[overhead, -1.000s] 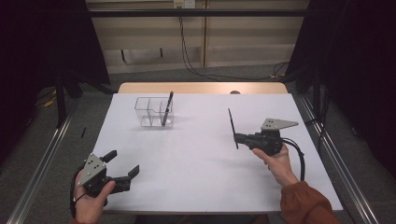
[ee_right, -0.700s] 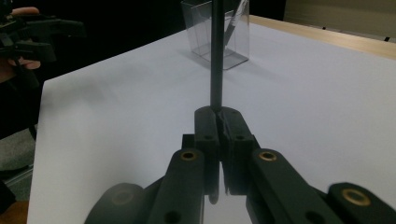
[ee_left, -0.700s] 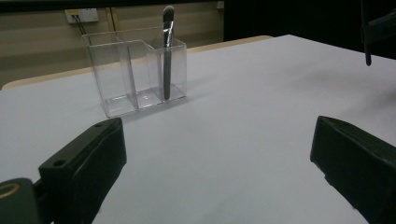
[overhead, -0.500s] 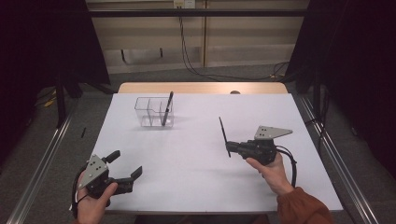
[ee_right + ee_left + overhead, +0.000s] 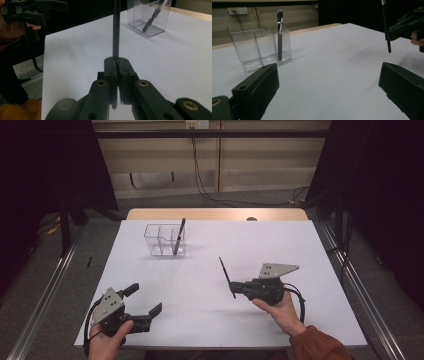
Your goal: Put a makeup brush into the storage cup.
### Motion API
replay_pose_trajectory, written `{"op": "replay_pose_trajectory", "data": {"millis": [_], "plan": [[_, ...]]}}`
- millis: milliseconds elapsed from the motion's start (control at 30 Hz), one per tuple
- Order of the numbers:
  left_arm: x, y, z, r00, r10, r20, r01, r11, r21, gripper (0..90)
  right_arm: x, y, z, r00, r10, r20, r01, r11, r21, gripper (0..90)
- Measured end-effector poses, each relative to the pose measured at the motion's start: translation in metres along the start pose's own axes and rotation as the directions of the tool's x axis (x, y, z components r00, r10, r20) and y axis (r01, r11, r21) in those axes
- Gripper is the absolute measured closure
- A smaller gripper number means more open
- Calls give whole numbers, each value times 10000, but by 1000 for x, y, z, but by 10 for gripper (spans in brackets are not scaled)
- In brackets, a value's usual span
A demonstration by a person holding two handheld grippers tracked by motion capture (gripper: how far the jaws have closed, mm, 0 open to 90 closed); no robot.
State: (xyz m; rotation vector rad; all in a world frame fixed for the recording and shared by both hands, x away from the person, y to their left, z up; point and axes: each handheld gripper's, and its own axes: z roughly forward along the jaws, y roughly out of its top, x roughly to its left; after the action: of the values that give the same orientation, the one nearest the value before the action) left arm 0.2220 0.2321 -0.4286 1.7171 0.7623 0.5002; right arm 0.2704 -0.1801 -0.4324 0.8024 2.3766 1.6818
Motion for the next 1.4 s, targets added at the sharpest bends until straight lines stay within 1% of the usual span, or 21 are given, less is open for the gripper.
{"op": "replay_pose_trajectory", "data": {"millis": [167, 267, 300, 333, 500, 533, 567, 600, 633, 667, 733, 800, 833, 867, 933, 1033, 1200, 1267, 1300, 1367, 1400], "plan": [[-5, 2, 5, 9995, 66, 323, -66, 10000, 8, 30, 3, -1, 5, 9998, 4, -173, -3, 10000, 55, 870], [-9, 3, 10, 9984, 274, 496, -274, 9996, -5, 29, 5, -1, 8, 9997, -11, -255, 13, 9999, 101, 870], [-10, 3, 13, 9977, 279, 625, -281, 9996, 17, 29, 5, 0, 9, 9996, -24, -277, 27, 9999, 104, 869], [-10, 3, 15, 9973, 351, 639, -356, 9993, 65, 29, 5, 0, 10, 9995, -55, -305, 58, 9999, 120, 870], [-12, 2, 27, 9960, 316, 837, -329, 9994, 135, 29, 6, -1, 12, 9995, -78, -296, 83, 9998, 153, 869], [-13, 3, 28, 9954, 336, 899, -346, 9994, 95, 29, 6, -1, 13, 9994, -78, -329, 84, 9998, 177, 870], [-15, 4, 31, 9940, 250, 1069, -256, 9997, 45, 29, 6, -1, 14, 9994, -87, -325, 93, 9998, 180, 870], [-15, 5, 32, 9928, 296, 1164, -308, 9995, 84, 29, 7, -1, 15, 9994, -90, -345, 96, 9998, 187, 870], [-17, 6, 34, 9925, 287, 1186, -297, 9995, 65, 29, 7, -1, 15, 9993, -93, -364, 100, 9998, 187, 869], [-19, 7, 36, 9914, 382, 1252, -392, 9992, 61, 29, 7, -1, 16, 9993, -122, -356, 129, 9997, 184, 869], [-22, 11, 41, 9889, 401, 1431, -406, 9992, 6, 27, 7, -1, 17, 9992, -139, -366, 146, 9997, 190, 869], [-26, 16, 45, 9866, 550, 1536, -554, 9985, -16, 28, 7, -1, 17, 9993, -117, -369, 124, 9997, 192, 869], [-28, 19, 49, 9841, 581, 1677, -586, 9983, -19, 28, 7, -1, 18, 9993, -122, -361, 128, 9998, 182, 869], [-29, 20, 51, 9831, 642, 1714, -653, 9979, 5, 28, 7, -1, 18, 9993, -109, -348, 115, 9998, 179, 869], [-31, 24, 58, 9786, 825, 1883, -849, 9964, 47, 28, 7, -1, 18, 9993, -117, -364, 124, 9998, 177, 869], [-33, 28, 69, 9756, 862, 2019, -889, 9960, 39, 28, 7, -1, 18, 9992, -136, -369, 143, 9997, 177, 869], [-42, 36, 86, 9696, 921, 2266, -930, 9956, -67, 28, 6, -1, 18, 9994, -119, -329, 124, 9998, 145, 869], [-47, 40, 92, 9655, 921, 2438, -942, 9955, -28, 28, 6, -1, 18, 9994, -129, -308, 133, 9998, 126, 869], [-49, 42, 95, 9625, 999, 2524, -1030, 9947, -9, 28, 6, -1, 18, 9995, -133, -296, 137, 9998, 107, 869], [-53, 43, 99, 9617, 1078, 2521, -1110, 9938, -15, 29, 6, -1, 18, 9995, -132, -288, 135, 9999, 103, 869], [-55, 44, 101, 9596, 1051, 2610, -1083, 9941, -20, 29, 6, -1, 18, 9995, -127, -276, 129, 9999, 95, 869]]}}
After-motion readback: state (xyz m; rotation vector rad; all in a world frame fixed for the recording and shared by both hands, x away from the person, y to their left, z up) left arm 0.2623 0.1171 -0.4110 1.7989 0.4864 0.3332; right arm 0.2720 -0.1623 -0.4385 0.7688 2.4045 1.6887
